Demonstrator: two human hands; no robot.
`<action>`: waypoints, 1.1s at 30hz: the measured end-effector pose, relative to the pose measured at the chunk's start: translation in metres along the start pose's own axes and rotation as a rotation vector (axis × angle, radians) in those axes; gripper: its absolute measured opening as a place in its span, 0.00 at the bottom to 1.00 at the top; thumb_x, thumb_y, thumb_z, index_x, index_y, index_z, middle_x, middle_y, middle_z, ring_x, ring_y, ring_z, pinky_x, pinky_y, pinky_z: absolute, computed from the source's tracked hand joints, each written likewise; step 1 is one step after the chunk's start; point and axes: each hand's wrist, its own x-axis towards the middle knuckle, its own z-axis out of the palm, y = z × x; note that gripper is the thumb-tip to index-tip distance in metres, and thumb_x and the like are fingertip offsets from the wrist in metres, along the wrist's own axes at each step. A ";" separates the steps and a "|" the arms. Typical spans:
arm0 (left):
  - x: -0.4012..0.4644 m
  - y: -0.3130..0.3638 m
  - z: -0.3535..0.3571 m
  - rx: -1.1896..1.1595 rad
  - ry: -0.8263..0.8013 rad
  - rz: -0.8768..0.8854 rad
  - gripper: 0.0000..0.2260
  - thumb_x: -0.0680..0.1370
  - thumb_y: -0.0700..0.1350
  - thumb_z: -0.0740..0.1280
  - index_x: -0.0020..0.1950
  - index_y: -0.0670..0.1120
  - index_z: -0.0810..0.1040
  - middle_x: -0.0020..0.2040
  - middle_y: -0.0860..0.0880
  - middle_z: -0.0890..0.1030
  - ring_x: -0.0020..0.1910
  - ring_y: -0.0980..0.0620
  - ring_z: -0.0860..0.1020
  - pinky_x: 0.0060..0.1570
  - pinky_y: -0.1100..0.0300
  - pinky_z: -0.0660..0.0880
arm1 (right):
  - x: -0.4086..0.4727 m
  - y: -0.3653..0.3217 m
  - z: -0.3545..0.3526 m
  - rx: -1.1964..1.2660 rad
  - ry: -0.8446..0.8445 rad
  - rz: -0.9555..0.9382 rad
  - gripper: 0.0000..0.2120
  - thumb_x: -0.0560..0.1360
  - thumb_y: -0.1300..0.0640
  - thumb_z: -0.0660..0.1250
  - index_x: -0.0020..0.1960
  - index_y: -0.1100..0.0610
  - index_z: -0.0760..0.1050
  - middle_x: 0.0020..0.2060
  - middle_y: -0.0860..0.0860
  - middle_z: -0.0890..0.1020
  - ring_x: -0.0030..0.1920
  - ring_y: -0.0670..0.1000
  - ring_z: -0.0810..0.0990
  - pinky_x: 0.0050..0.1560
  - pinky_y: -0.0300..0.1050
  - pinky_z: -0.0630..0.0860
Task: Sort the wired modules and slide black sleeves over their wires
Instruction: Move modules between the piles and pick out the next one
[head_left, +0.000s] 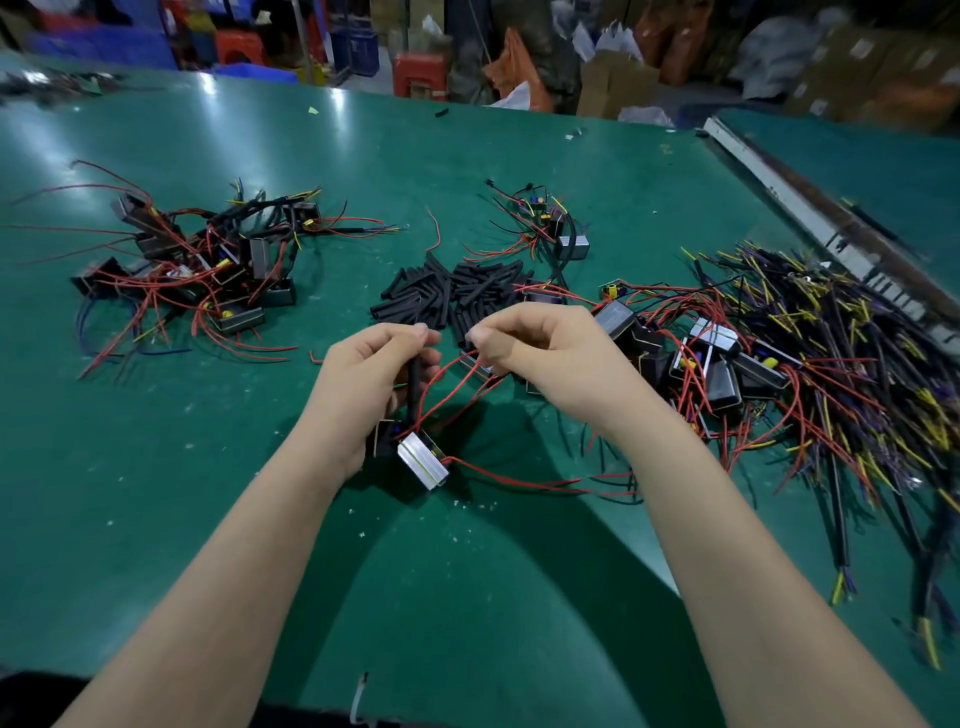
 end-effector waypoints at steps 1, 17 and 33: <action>0.001 0.000 0.000 -0.026 -0.006 -0.026 0.07 0.79 0.43 0.63 0.44 0.44 0.79 0.35 0.50 0.83 0.34 0.54 0.81 0.38 0.64 0.78 | 0.000 0.001 0.002 0.018 0.002 -0.030 0.06 0.76 0.60 0.68 0.43 0.51 0.79 0.34 0.47 0.81 0.37 0.44 0.76 0.45 0.42 0.75; 0.004 -0.005 -0.007 0.101 -0.198 -0.142 0.07 0.78 0.45 0.65 0.46 0.46 0.82 0.32 0.53 0.81 0.24 0.60 0.73 0.24 0.70 0.70 | 0.015 0.017 0.004 -0.188 0.113 0.193 0.05 0.78 0.50 0.65 0.44 0.47 0.75 0.41 0.49 0.82 0.36 0.46 0.80 0.41 0.45 0.78; 0.010 -0.002 -0.007 -0.129 -0.126 -0.217 0.10 0.80 0.42 0.61 0.42 0.44 0.79 0.26 0.54 0.74 0.24 0.60 0.70 0.26 0.68 0.69 | 0.108 -0.003 0.034 -1.177 -0.472 -0.134 0.12 0.74 0.58 0.68 0.55 0.48 0.78 0.46 0.48 0.70 0.55 0.54 0.75 0.49 0.48 0.74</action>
